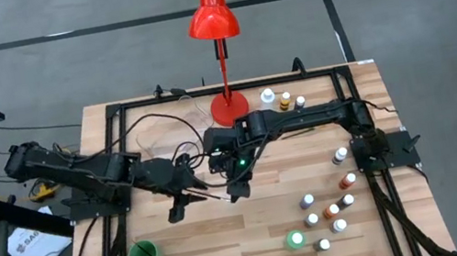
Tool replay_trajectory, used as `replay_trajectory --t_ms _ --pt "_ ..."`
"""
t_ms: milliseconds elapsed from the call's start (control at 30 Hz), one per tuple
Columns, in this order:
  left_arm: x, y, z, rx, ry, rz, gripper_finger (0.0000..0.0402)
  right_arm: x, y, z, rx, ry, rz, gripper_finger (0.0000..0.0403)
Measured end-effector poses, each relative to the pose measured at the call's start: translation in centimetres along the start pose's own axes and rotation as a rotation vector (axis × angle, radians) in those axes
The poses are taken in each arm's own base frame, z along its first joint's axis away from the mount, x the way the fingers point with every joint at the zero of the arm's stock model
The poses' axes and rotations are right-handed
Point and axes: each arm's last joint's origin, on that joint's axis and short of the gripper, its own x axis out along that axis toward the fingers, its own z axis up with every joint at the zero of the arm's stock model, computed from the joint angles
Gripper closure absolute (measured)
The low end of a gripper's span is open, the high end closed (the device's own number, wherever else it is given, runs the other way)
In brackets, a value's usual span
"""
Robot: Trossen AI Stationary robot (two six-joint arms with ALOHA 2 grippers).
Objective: Pick & Place Paint Supplies
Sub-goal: Put the black brush into the green cup
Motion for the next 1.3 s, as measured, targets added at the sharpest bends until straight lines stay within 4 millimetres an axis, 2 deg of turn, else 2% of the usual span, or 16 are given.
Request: replay_trajectory --t_ms 367,600,733,867,1000,1200,1300 --pt "0.0 -0.1 0.0 0.0 0.008 -0.043 0.0393 0.0 0.0 0.0 -0.002 -0.003 0.001 0.0403" --pt "0.0 -0.2 -0.1 -0.006 0.014 -0.064 0.0398 0.0 0.1 0.2 -0.025 -0.015 0.01 0.0401" --pt "-0.1 -0.2 0.0 -0.033 0.009 -0.061 0.0399 -0.3 0.3 0.1 -0.054 -0.022 0.012 0.0377" --pt "-0.4 -0.1 0.2 -0.068 -0.016 -0.038 0.04 -2.2 1.6 -0.3 -0.087 -0.067 0.021 0.0335" --pt "-1.7 0.0 0.3 -0.098 -0.063 0.006 0.04 -5.0 3.1 -1.1 -0.111 -0.134 0.008 0.0301" --pt "-5.2 0.2 0.7 -0.125 -0.202 0.086 0.04 -10.0 6.5 -3.3 -0.193 -0.313 -0.077 0.0276" --pt "-6.8 0.0 0.7 -0.145 -0.278 0.121 0.0401 -11.4 7.9 -4.2 -0.23 -0.429 -0.185 0.0274"
